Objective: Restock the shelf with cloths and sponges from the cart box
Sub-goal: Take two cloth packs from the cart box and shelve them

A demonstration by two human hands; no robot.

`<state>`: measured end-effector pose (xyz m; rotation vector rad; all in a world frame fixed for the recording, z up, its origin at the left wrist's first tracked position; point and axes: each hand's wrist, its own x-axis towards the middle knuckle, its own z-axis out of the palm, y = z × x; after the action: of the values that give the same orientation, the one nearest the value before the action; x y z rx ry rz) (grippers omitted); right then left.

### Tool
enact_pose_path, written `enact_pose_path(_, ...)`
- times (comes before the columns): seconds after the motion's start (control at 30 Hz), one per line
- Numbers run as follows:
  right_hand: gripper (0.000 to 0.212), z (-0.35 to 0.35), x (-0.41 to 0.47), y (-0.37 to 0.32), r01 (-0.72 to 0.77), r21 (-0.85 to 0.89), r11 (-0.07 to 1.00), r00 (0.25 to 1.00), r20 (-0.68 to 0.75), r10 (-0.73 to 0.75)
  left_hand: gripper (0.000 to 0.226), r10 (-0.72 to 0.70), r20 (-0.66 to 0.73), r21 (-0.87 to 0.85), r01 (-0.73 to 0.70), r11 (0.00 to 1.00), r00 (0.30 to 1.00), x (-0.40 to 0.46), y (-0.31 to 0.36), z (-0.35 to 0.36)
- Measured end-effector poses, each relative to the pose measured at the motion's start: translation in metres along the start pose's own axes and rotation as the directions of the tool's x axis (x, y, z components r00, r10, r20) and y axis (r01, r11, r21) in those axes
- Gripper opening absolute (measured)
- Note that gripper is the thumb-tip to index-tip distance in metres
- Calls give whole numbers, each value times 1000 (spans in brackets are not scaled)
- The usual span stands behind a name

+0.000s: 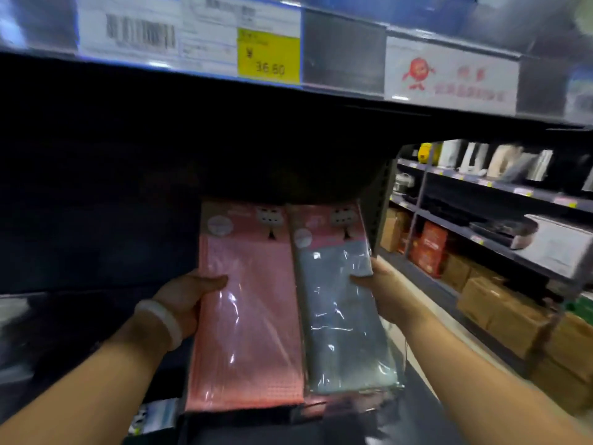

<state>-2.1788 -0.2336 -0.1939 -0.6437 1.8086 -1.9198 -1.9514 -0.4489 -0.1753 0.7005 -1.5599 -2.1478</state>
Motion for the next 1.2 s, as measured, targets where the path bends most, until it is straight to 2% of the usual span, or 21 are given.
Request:
enact_pose_path(0.13, 19, 3, 5, 26, -67, -325, 943, 986, -164, 13, 17, 37, -24, 14, -37, 999, 999, -7, -3, 6)
enact_pose_path(0.27, 13, 7, 13, 35, -124, -543, 831, 982, -186, 25, 18, 48, -24, -14, -49, 999, 999, -10, -1, 15)
enact_pose_path(0.37, 41, 10, 14, 30, -106, -746, 657, 983, -176, -42, 18, 46, -10, -29, -46, 999, 999, -11, -2, 28)
enact_pose_path(0.47, 68, 8, 7, 22, -17, -882, 471, 990, -82, -117, 18, 53, 9, -55, -53, 997, 999, -8, -3, 47)
enact_pose_path(0.53, 90, 0, 4, 20, 9, -916, 402, 998, -13, -53, 18, 48, 37, -63, -46, 997, 998, -5, -2, 60)
enact_pose_path(0.57, 93, -4, 2, 18, 12, -921, 389, 1000, 18, 11, 17, 47, 50, -70, -44, 997, 998, -4, -2, 67)
enact_pose_path(0.63, 84, -10, -5, 13, 33, -920, 391, 990, 82, 110, 16, 37, 68, -91, -31, 995, 997, -1, -2, 79)
enact_pose_path(0.73, 84, -15, -6, 12, 79, -861, 503, 992, 118, 45, 17, 22, 92, -81, -15, 997, 996, 2, -4, 90)
enact_pose_path(0.77, 86, -15, -4, 13, 100, -862, 496, 992, 125, 16, 18, 20, 94, -71, -13, 997, 995, 3, -5, 91)
enact_pose_path(0.83, 87, -12, -5, 17, 145, -902, 407, 986, 167, 20, 19, 12, 86, -68, -6, 998, 996, 6, -9, 90)
enact_pose_path(0.9, 74, -11, -6, 25, 183, -926, 331, 974, 215, 65, 20, 5, 74, -68, 0, 998, 997, 7, -12, 89)
enact_pose_path(0.97, 49, -12, -4, 26, 169, -937, 307, 980, 191, 45, 20, -2, 70, -64, 7, 998, 998, 9, -17, 88)
enact_pose_path(1.0, 35, -11, -4, 22, 166, -935, 313, 986, 166, -29, 19, -8, 69, -63, 12, 998, 998, 10, -18, 88)
enact_pose_path(1.03, 28, -12, -2, 17, 152, -917, 368, 986, 114, -123, 18, -14, 68, -62, 18, 998, 998, 11, -20, 89)
enact_pose_path(1.07, 29, -13, -4, 8, 149, -866, 477, 976, 53, -209, 17, -21, 70, -65, 25, 998, 997, 11, -21, 91)
enact_pose_path(1.1, 34, -15, -7, -3, 123, -748, 652, 978, -19, -206, 16, -30, 75, -68, 35, 997, 997, 13, -23, 94)
enact_pose_path(1.13, 38, -15, -12, -12, 64, -564, 824, 993, -47, -109, 17, -42, 86, -78, 49, 996, 995, 14, -25, 98)
enact_pose_path(1.17, 40, -18, -15, -18, -6, -386, 923, 1000, 5, 9, 17, -51, 104, -87, 61, 994, 993, 14, -27, 103)
enact_pose_path(1.2, 38, -18, -20, -24, -56, -283, 957, 995, 69, 78, 18, -61, 118, -101, 73, 992, 991, 15, -30, 108)
